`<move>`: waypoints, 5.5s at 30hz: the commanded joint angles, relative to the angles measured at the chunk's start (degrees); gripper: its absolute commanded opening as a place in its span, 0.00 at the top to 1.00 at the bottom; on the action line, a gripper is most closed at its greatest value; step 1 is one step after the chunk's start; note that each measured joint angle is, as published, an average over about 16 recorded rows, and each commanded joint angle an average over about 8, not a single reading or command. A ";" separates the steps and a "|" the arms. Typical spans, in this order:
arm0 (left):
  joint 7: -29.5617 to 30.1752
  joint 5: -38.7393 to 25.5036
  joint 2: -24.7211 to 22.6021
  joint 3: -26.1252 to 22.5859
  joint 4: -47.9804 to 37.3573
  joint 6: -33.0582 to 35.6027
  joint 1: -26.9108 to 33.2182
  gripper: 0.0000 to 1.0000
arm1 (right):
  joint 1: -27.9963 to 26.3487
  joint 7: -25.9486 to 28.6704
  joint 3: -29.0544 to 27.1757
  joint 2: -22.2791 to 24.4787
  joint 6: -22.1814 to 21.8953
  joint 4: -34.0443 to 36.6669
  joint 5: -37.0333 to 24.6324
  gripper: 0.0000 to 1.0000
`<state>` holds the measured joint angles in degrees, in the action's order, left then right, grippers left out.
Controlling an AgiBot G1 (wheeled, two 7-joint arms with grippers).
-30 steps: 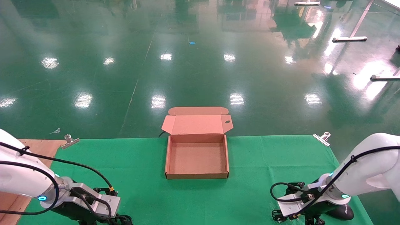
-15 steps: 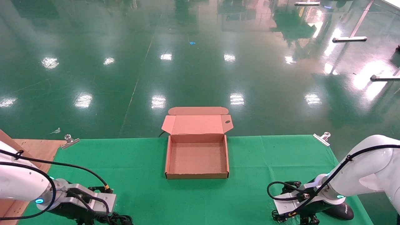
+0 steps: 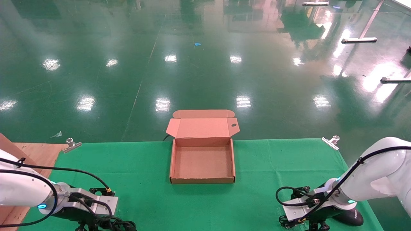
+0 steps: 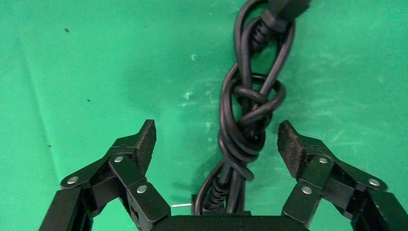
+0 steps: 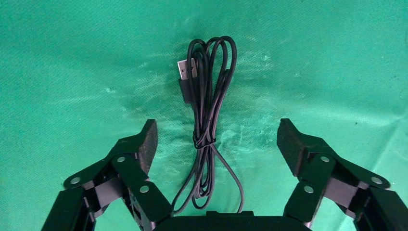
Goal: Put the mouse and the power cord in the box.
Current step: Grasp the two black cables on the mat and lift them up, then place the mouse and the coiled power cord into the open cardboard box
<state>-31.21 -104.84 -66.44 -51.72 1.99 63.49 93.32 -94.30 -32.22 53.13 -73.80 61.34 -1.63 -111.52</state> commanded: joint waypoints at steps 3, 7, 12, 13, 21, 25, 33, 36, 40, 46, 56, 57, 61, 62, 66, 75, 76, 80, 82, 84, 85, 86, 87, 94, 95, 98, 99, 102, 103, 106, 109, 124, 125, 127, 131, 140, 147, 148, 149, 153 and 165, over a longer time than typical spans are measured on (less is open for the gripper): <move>-0.54 -0.02 0.09 -0.02 -0.44 0.87 0.33 1.00 | -0.16 -0.26 -0.08 -0.12 0.16 0.50 0.11 1.00; -1.20 0.01 0.25 -0.02 -0.81 2.97 0.66 1.00 | -0.28 -0.49 -0.09 -0.21 0.64 0.80 0.13 1.00; -1.80 0.17 0.44 0.08 -1.28 5.63 0.96 1.00 | -0.42 -0.80 -0.06 -0.12 1.22 1.07 0.09 1.00; -1.88 0.21 0.47 0.11 -1.36 6.03 1.01 1.00 | -0.44 -0.87 -0.05 -0.09 1.32 1.12 0.07 1.00; -2.12 0.35 0.48 0.20 -1.73 7.27 1.13 1.00 | -0.28 -1.42 0.04 0.27 1.46 1.33 -0.05 1.00; -2.09 0.25 0.30 0.13 -1.82 7.23 1.01 1.00 | 0.05 -1.70 -0.12 0.43 1.30 1.36 0.18 1.00; -1.84 0.08 -0.22 0.01 -1.93 7.14 0.83 1.00 | 0.55 -2.18 -0.47 0.71 0.91 1.37 0.66 1.00; -1.82 0.09 -0.15 0.02 -1.90 7.67 1.30 1.00 | 0.13 -2.30 -0.66 0.99 1.12 1.33 0.93 1.00; -1.99 0.05 0.22 -0.01 -1.71 9.36 2.83 1.00 | -1.44 -2.65 -1.11 1.59 2.27 1.08 1.57 1.00; -2.51 -0.08 0.87 -0.11 -1.06 13.01 6.72 1.00 | -5.89 -3.63 -2.19 2.88 5.65 0.25 3.12 1.00; -2.08 0.31 -0.50 0.19 1.38 18.27 16.91 1.00 | -16.93 -3.39 -4.05 3.23 12.08 -1.98 5.75 1.00; -1.87 0.49 -0.86 0.32 1.61 18.62 17.94 1.00 | -17.86 -3.17 -4.17 2.93 12.51 -2.20 5.92 1.00; -0.97 1.39 -2.44 0.98 2.32 19.50 21.82 1.00 | -21.00 -1.87 -4.55 1.14 13.60 -2.89 6.47 1.00; -0.75 1.69 -2.86 1.20 2.45 19.59 22.72 1.00 | -21.65 -1.45 -4.64 0.55 13.68 -3.01 6.58 1.00; -0.06 3.00 -4.94 2.16 2.90 19.43 26.27 1.00 | -24.00 0.49 -4.83 -2.08 13.22 -3.90 6.89 1.00; -0.25 5.37 -8.63 3.81 2.02 18.71 29.52 1.00 | -24.68 5.86 -4.24 -4.35 12.19 -11.79 8.66 1.00; -0.36 5.54 -8.82 3.92 1.82 18.58 29.46 1.00 | -24.49 6.51 -4.03 -4.38 12.16 -12.79 8.97 1.00; -0.77 6.06 -9.37 4.26 1.18 17.81 28.99 1.00 | -23.64 8.85 -2.92 -4.38 11.80 -16.04 10.21 1.00; -1.22 6.15 -9.60 4.32 1.15 17.18 28.66 1.00 | -23.31 9.75 -2.22 -4.36 11.38 -17.22 10.75 1.00; -2.07 6.07 -9.84 4.25 1.41 16.14 28.12 1.00 | -23.14 10.43 -1.48 -4.33 10.75 -18.08 11.16 1.00; -2.67 5.97 -9.99 4.18 1.65 15.34 27.68 1.00 | -23.10 10.71 -1.12 -4.31 10.38 -18.40 11.36 1.00; -3.42 5.85 -10.14 4.09 2.01 14.33 27.13 1.00 | -23.10 10.94 -0.79 -4.29 9.99 -18.64 11.55 1.00; -4.40 5.73 -10.29 4.01 2.55 12.92 26.44 1.00 | -23.12 11.12 -0.47 -4.26 9.59 -18.81 11.76 1.00; -11.01 8.22 -11.33 5.64 7.96 -8.35 15.70 1.00 | -23.50 11.17 1.40 -4.04 8.78 -18.90 13.45 1.00; -10.98 8.85 -11.47 5.93 8.78 -11.81 13.79 1.00 | -23.53 11.01 1.64 -4.00 9.04 -18.77 13.71 1.00; -9.12 10.10 -11.88 5.87 11.44 -19.57 8.94 1.00 | -23.51 10.27 2.29 -3.84 10.00 -18.14 14.41 1.00; -8.13 10.49 -12.00 5.61 12.57 -21.70 7.39 1.00 | -23.48 9.97 2.47 -3.79 10.27 -17.86 14.62 1.00; -4.92 11.95 -12.20 4.31 16.44 -26.34 2.89 1.00 | -23.21 8.97 2.92 -3.67 10.89 -16.89 15.20 1.00; -3.97 12.33 -12.24 3.62 17.63 -27.59 1.49 1.00 | -23.06 8.64 3.05 -3.64 11.04 -16.56 15.38 1.00; -1.01 13.03 -12.31 0.74 20.52 -30.74 -2.08 1.00 | -22.39 7.66 3.42 -3.59 11.26 -15.51 15.84 1.00; 1.91 13.08 -12.31 -2.73 21.87 -33.04 -4.31 1.00 | -21.56 6.79 3.73 -3.54 11.20 -14.43 16.26 1.00; 10.92 15.30 -12.08 -14.32 23.81 -37.44 -5.44 0.00 | -18.55 4.00 4.69 -3.69 8.80 -11.11 18.04 1.00; 11.19 15.53 -12.07 -14.83 23.87 -37.60 -5.36 0.00 | -18.43 3.97 4.76 -3.71 8.70 -11.09 18.15 1.00; 11.67 15.99 -12.06 -15.81 23.97 -37.90 -5.21 0.00 | -18.25 3.98 4.93 -3.75 8.54 -11.12 18.35 1.00; 12.43 16.91 -12.04 -17.55 24.13 -38.43 -4.93 0.00 | -18.12 4.28 5.32 -3.86 8.29 -11.57 18.76 1.00; 12.91 19.27 -11.82 -20.59 24.23 -38.19 -3.85 0.00 | -18.96 6.29 6.49 -4.17 8.24 -14.97 20.13 1.00; 9.25 23.56 -10.34 -19.30 20.89 -35.24 -1.48 0.00 | -17.87 9.15 8.48 -4.56 4.25 -20.10 21.14 1.00; 8.36 24.34 -9.91 -18.81 20.24 -34.71 -1.19 0.00 | -17.41 9.60 8.85 -4.61 2.66 -21.07 21.24 1.00; 7.42 25.14 -9.41 -18.28 19.61 -34.12 -0.92 0.00 | -16.90 10.03 9.26 -4.66 0.90 -22.09 21.33 1.00; 3.18 28.76 -6.70 -15.73 17.72 -31.01 -0.15 0.00 | -14.64 11.63 11.34 -4.80 -6.79 -26.16 21.51 1.00; -9.70 38.72 -0.67 -8.54 13.57 -22.24 -0.44 0.00 | -9.63 16.86 19.89 -4.91 -17.48 -32.02 23.07 1.00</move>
<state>-40.45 -66.68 -67.66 -60.66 15.37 40.80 93.03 -104.11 -15.57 72.86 -78.71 44.03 -33.28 -88.58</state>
